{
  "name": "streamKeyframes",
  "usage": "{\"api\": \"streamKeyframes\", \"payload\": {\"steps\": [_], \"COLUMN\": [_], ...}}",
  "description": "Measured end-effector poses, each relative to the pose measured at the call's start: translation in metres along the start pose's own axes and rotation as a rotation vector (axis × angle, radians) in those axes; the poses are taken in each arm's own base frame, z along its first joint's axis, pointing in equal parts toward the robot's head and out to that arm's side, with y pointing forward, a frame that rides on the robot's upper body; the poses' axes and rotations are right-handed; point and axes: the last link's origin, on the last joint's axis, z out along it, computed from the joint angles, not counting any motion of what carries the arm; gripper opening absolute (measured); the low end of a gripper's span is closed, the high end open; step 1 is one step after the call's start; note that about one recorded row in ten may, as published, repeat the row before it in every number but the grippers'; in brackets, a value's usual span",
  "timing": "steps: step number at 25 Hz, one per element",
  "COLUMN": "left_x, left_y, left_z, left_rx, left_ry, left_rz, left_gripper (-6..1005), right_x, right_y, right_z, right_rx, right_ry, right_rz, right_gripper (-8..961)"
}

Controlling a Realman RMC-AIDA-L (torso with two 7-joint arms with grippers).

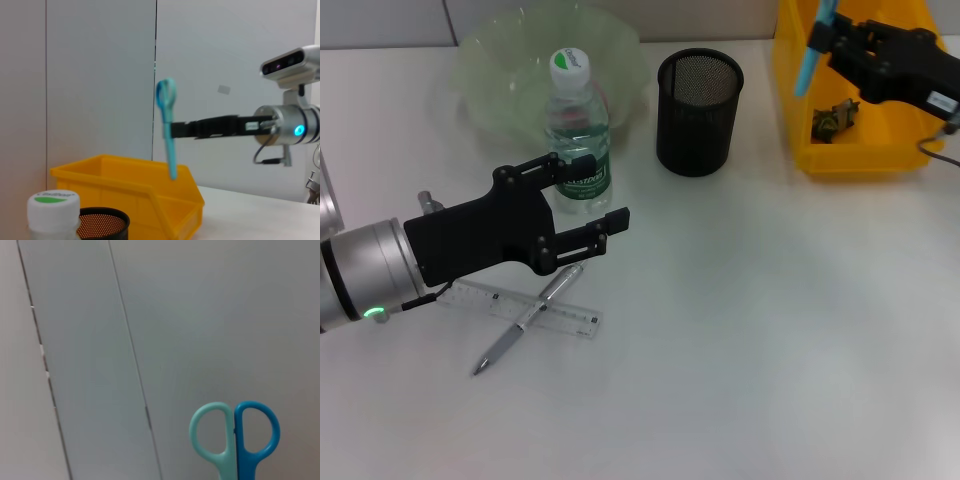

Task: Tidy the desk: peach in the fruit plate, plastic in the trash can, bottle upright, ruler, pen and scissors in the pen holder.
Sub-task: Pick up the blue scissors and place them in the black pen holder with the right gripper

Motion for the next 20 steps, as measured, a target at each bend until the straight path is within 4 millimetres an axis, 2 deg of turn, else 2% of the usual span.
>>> {"api": "streamKeyframes", "payload": {"steps": [9,14,20], "left_x": [0.0,0.001,0.002], "left_y": [-0.001,-0.001,-0.002], "left_z": [0.001,0.002,0.002], "left_rx": [0.0,0.002,0.004], "left_ry": [0.0,-0.001,0.001], "left_rz": [-0.001,0.0,0.001], "left_gripper": [723,723,723], "right_x": [0.009,0.016,0.026], "right_y": [0.001,0.003,0.007], "right_z": [0.048,0.063,0.071], "right_rx": [0.057,0.072,0.057], "right_ry": [-0.017,0.035,0.11], "right_rz": [-0.092,-0.101,-0.133], "right_gripper": [208,208,207]}}
